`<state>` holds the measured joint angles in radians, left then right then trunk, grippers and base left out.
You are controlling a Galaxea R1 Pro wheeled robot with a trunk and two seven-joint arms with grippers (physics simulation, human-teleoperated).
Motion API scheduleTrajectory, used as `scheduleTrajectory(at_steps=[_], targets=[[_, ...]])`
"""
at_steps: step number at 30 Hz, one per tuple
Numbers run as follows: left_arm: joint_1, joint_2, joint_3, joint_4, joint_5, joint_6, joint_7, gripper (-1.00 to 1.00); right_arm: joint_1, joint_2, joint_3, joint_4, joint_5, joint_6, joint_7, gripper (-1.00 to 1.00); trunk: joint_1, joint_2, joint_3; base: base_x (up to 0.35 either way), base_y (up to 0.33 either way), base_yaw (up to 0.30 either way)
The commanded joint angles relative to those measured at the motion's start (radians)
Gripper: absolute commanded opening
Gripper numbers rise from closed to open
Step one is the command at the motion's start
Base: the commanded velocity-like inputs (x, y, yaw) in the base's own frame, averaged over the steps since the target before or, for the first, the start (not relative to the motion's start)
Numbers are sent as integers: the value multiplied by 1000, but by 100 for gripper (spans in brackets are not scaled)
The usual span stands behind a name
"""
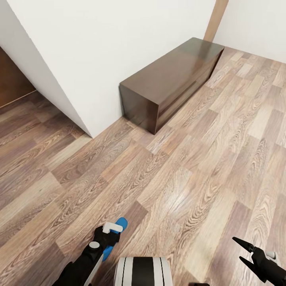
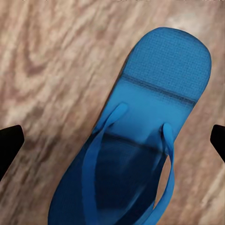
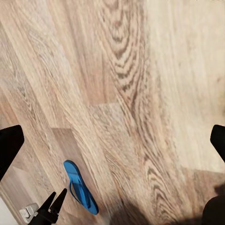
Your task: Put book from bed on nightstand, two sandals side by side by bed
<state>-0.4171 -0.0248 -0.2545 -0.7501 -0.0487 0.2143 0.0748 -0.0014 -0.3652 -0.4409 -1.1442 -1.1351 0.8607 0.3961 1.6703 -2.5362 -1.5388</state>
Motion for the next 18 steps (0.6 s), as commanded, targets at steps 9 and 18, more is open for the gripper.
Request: scheduleTrajectory(at_steps=[9,18], targets=[[0,0,-3,0,-5,1,6,100,0,0,-1,0,3,4,4,100,0,0,-1,2,0,0],[0,0,-3,0,-5,1,6,100,0,0,-2,0,3,4,4,100,3,-2,-28,0,0,0]])
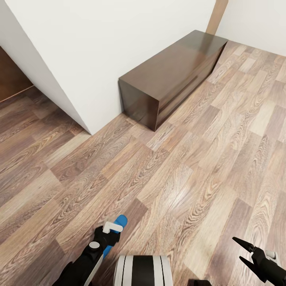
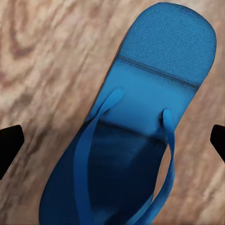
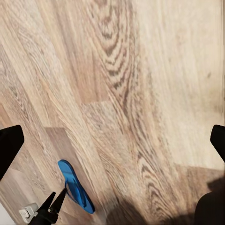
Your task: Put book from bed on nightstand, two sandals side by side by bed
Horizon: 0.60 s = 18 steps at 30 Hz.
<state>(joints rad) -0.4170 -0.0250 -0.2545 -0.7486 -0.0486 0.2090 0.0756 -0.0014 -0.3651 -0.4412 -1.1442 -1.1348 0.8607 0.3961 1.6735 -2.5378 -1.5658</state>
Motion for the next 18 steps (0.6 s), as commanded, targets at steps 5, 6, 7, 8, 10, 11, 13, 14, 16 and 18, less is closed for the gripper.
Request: scheduleTrajectory(at_steps=[5,6,7,8,10,11,13,14,16,18], targets=[[0,0,-3,-2,-5,6,5,100,0,0,-1,0,3,4,4,100,1,-1,-12,0,0,0],[0,0,-3,-2,-5,6,6,100,0,0,-1,0,3,4,4,100,1,-1,-12,0,0,0],[0,0,-3,-2,-5,6,6,100,0,0,-1,0,3,4,4,100,1,-1,-12,0,0,0],[0,0,-3,-2,-5,6,6,100,0,0,-1,0,3,4,4,100,1,-1,-12,0,0,0],[0,0,-3,-2,-5,6,5,100,0,0,-1,0,3,4,4,100,1,-1,-12,0,0,0],[0,0,-3,-2,-5,6,5,100,0,0,-1,0,3,4,4,100,1,-1,-12,0,0,0],[0,0,-3,-2,-5,6,5,100,0,0,-1,0,3,4,4,100,2,-1,-16,0,0,0],[0,0,-3,-2,-5,6,5,100,0,0,-1,0,3,4,4,100,2,-1,-20,0,0,0],[0,0,-3,-2,-5,6,5,100,0,0,-1,0,3,4,4,100,3,-2,-28,0,0,0],[0,0,-3,-2,-5,6,5,100,0,0,-1,0,3,4,4,100,4,-2,-35,0,0,0]])
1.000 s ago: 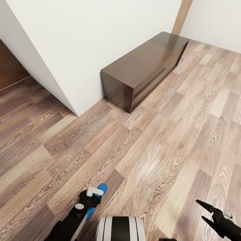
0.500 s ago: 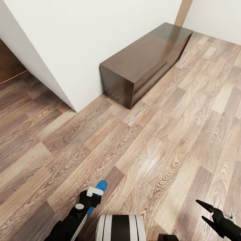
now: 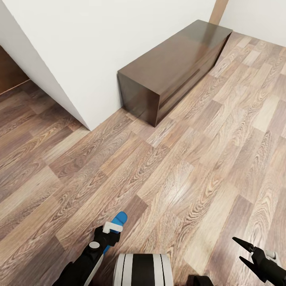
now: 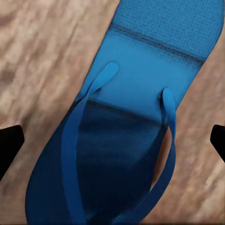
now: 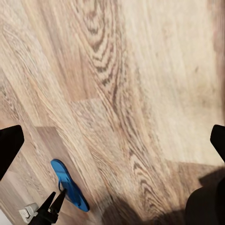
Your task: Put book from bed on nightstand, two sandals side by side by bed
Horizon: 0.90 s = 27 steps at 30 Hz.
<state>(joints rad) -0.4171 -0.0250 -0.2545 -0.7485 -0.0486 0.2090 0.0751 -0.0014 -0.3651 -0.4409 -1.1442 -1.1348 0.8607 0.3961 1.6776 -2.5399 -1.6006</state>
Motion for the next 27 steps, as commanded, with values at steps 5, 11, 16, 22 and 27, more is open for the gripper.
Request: scheduleTrajectory(at_steps=[5,11,16,22,27], targets=[[0,0,-3,-2,-5,6,6,100,0,0,-1,0,3,4,4,100,2,-1,-20,0,0,0],[0,0,-3,-2,-5,6,6,100,0,0,-1,0,3,4,4,100,2,-1,-20,0,0,0],[0,0,-3,-2,-5,6,6,100,0,0,-2,0,3,4,4,100,2,-1,-20,0,0,0],[0,0,-3,-2,-5,6,6,100,0,0,-1,0,3,4,4,100,3,-2,-24,0,0,0],[0,0,-3,-2,-5,6,6,100,0,0,-1,0,3,4,4,100,4,-2,-35,0,0,0]])
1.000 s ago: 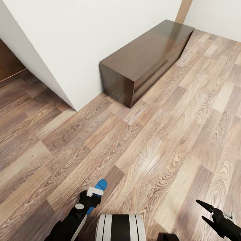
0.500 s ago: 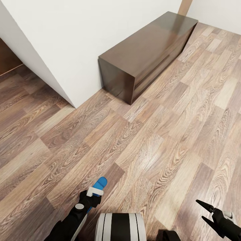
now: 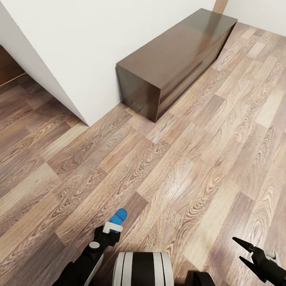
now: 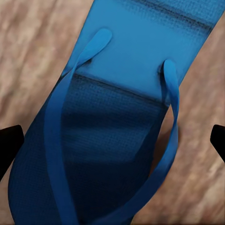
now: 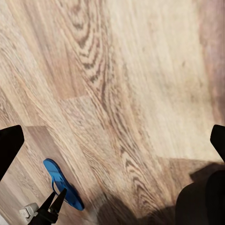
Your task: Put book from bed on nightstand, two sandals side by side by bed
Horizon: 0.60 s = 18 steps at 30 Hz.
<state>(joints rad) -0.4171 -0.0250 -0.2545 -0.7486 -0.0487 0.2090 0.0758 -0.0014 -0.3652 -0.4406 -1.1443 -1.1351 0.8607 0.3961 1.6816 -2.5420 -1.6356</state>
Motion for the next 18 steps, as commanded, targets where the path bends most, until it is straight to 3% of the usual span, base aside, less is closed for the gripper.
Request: scheduleTrajectory(at_steps=[1,18], targets=[[0,0,-3,-2,-5,6,5,100,0,0,-2,0,3,4,4,100,0,0,0,0,0,0],[0,0,-3,-1,-5,7,5,100,0,0,-2,0,3,4,4,100,0,0,0,0,0,0]])
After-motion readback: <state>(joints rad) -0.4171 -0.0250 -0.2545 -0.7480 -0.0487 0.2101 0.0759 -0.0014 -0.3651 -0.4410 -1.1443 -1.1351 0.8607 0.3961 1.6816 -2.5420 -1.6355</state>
